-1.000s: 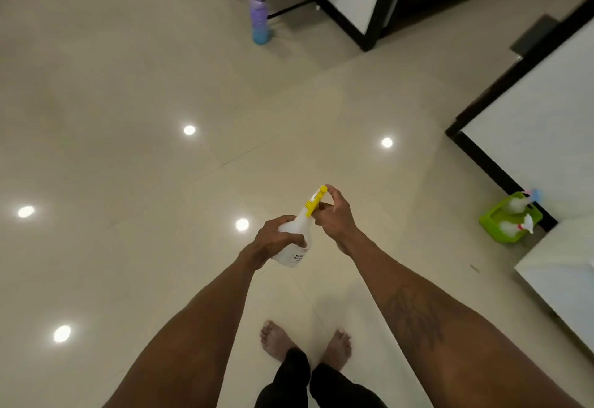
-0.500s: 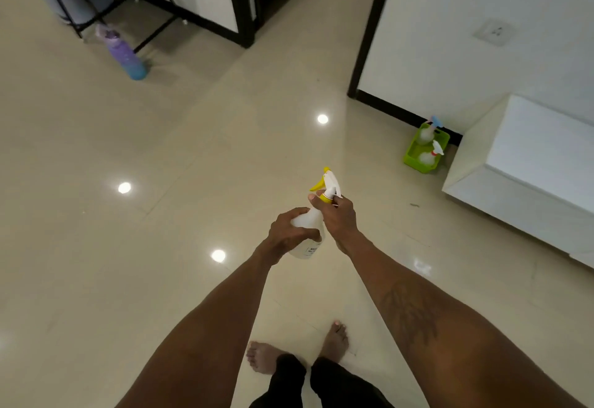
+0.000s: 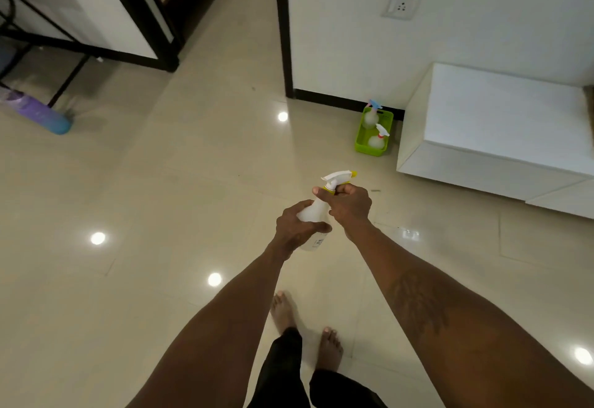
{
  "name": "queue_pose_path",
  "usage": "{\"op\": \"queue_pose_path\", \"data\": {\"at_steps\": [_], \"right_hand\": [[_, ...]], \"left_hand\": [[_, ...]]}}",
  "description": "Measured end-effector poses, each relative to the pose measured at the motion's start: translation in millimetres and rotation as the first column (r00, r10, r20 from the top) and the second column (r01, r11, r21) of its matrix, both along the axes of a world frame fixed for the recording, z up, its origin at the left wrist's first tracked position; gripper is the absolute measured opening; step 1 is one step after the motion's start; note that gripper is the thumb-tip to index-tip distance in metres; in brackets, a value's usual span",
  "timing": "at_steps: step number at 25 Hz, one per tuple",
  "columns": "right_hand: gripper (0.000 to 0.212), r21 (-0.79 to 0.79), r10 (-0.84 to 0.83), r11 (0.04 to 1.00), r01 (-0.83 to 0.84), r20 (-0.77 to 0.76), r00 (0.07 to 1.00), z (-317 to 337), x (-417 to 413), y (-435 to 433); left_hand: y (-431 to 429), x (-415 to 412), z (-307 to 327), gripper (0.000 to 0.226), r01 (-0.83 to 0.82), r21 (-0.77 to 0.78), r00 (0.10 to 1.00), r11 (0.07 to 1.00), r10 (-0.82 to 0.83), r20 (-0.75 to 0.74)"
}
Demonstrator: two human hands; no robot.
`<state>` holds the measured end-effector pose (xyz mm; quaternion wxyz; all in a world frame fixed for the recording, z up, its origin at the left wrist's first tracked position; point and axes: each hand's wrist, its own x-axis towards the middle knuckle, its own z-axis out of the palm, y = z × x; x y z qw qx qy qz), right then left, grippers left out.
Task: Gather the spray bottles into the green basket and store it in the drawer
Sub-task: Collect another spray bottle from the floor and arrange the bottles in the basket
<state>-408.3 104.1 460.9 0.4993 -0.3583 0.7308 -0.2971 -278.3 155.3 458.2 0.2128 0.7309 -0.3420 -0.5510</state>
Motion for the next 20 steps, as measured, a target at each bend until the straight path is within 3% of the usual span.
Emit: {"op": "queue_pose_path", "data": {"at_steps": [4, 9, 13, 16, 20], "right_hand": [[0.049, -0.013, -0.084, 0.996, 0.083, -0.056, 0.995, -8, -15, -25], [0.056, -0.103, -0.148, 0.987, 0.127, -0.233, 0.961, -8, -23, -68], [0.061, -0.217, -0.186, 0.971, 0.105, -0.396, 0.899, -2, -40, -88], [0.057, -0.304, -0.237, 0.945, 0.121, -0.381, 0.894, -13, -67, -109], [0.048, -0.270, -0.059, 0.962, -0.036, -0.338, 0.939, -29, -93, -154]], "left_hand": [[-40, -24, -14, 0.070, 0.122, -0.085, 0.987, 0.989, -0.112, 0.114], [-91, -41, -16, 0.072, 0.170, -0.160, 0.964, 0.972, -0.130, 0.233], [-131, -48, -23, 0.069, 0.152, -0.087, 0.971, 0.985, -0.132, 0.197], [-161, -56, -32, 0.068, 0.145, -0.017, 0.980, 0.989, -0.141, 0.139], [-200, -73, -39, 0.070, 0.172, 0.018, 0.978, 0.985, -0.173, 0.119]]}}
